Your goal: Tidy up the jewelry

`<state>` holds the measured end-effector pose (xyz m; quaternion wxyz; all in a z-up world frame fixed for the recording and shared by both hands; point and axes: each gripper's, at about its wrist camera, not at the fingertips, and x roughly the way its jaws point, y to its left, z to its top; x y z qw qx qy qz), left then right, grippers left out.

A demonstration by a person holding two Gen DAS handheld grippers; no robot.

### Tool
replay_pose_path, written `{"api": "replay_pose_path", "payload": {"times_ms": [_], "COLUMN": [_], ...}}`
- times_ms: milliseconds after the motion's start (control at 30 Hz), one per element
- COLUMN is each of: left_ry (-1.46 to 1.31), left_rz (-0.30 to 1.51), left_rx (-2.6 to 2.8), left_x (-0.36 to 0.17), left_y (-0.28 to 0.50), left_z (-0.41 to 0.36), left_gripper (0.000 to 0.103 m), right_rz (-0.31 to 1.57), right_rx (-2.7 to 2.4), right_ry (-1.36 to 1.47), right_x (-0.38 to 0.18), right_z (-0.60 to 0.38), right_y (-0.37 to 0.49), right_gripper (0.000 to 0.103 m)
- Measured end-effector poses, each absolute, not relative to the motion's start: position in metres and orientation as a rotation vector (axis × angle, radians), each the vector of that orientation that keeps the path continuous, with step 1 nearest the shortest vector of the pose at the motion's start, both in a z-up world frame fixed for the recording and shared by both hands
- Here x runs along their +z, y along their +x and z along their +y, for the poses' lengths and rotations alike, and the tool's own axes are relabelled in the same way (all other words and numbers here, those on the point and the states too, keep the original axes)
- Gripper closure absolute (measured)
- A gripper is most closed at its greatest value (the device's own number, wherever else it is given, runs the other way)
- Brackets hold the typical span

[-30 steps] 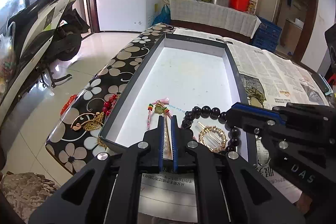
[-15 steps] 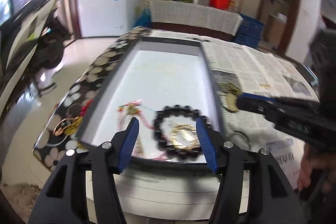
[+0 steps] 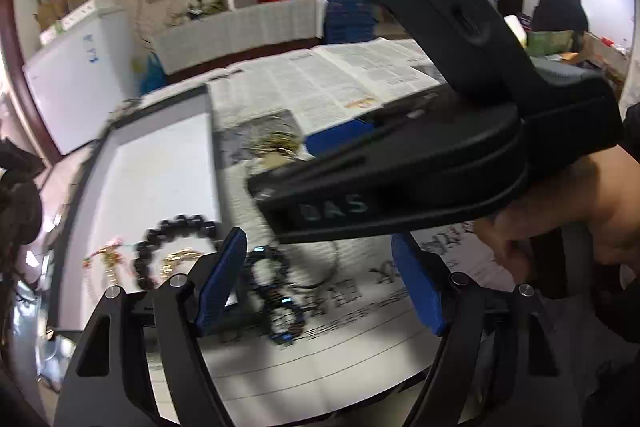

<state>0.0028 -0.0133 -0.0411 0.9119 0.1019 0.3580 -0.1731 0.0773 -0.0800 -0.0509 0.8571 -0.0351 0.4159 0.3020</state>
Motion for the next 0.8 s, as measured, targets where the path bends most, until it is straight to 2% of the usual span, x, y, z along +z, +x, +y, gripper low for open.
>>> {"api": "replay_pose_path", "payload": {"times_ms": [100, 133, 233, 400, 433, 500, 533, 600, 700, 800], "left_ry": [0.192, 0.194, 0.215, 0.276, 0.289, 0.321, 0.346, 0.286, 0.411, 0.382], "left_rz": [0.74, 0.752, 0.81, 0.817, 0.817, 0.808, 0.793, 0.838, 0.801, 0.816], "left_rx": [-0.391, -0.398, -0.402, -0.394, -0.38, -0.336, -0.308, -0.35, -0.342, -0.355], "left_x": [-0.042, -0.044, -0.055, -0.062, -0.063, -0.064, -0.064, -0.07, -0.077, -0.081], "left_y": [0.007, 0.009, 0.015, 0.014, 0.014, 0.012, 0.011, 0.014, 0.006, 0.007], "left_z": [-0.016, -0.018, -0.02, -0.026, -0.027, -0.027, -0.026, -0.02, -0.032, -0.028], "left_gripper": [0.029, 0.032, 0.051, 0.055, 0.059, 0.078, 0.103, 0.103, 0.103, 0.103], "right_rz": [0.879, 0.88, 0.882, 0.892, 0.895, 0.899, 0.901, 0.902, 0.905, 0.908], "right_rx": [0.614, 0.608, 0.624, 0.648, 0.646, 0.645, 0.646, 0.652, 0.65, 0.649], "right_ry": [-0.06, -0.046, 0.003, 0.092, 0.092, 0.083, 0.07, 0.066, 0.07, 0.075], "right_x": [-0.05, -0.05, -0.048, -0.046, -0.047, -0.047, -0.048, -0.048, -0.05, -0.05], "right_z": [-0.086, -0.09, -0.096, -0.102, -0.102, -0.1, -0.099, -0.097, -0.096, -0.096], "right_y": [0.08, 0.081, 0.083, 0.088, 0.088, 0.088, 0.087, 0.087, 0.088, 0.089], "right_gripper": [0.039, 0.039, 0.039, 0.038, 0.038, 0.037, 0.037, 0.037, 0.037, 0.037]}}
